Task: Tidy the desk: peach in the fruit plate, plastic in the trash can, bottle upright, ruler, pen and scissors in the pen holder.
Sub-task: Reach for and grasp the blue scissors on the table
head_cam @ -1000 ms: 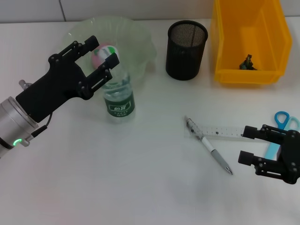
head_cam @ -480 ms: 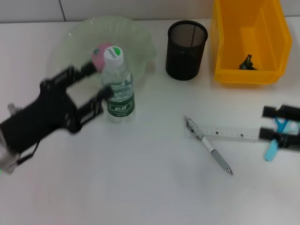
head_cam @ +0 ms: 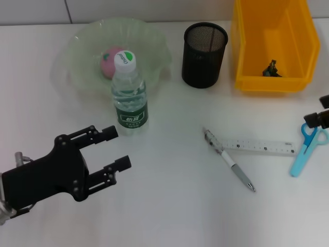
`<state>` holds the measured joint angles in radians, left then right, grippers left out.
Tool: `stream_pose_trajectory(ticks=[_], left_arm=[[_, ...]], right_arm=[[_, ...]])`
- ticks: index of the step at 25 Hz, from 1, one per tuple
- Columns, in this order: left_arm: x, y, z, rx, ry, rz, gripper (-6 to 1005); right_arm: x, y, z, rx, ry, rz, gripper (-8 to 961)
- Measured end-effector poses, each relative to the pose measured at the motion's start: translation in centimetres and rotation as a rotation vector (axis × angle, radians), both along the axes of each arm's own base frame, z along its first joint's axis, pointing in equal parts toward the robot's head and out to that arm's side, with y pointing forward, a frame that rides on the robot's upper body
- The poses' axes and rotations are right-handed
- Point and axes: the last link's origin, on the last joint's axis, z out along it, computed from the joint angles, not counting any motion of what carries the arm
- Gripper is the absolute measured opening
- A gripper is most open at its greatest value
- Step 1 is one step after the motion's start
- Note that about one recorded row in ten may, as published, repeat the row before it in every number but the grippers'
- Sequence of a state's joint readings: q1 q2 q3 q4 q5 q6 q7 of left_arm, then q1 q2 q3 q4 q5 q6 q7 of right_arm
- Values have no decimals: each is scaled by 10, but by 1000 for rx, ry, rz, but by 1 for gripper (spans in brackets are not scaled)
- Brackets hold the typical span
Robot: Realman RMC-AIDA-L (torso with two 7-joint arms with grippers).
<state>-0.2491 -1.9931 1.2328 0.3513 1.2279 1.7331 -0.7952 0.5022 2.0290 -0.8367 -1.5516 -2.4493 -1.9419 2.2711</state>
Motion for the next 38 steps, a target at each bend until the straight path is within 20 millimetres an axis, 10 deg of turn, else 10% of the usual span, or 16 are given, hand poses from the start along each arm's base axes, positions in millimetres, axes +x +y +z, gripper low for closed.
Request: stream_pose_trajectory(ticks=[14, 38], left_arm=[[1, 3, -6, -21, 29, -3, 629], [6, 18, -15, 0, 66, -1, 630]], right_arm=[[-13, 13, -41, 7, -321, -173, 745], [41, 28, -61, 190, -282, -377, 746]])
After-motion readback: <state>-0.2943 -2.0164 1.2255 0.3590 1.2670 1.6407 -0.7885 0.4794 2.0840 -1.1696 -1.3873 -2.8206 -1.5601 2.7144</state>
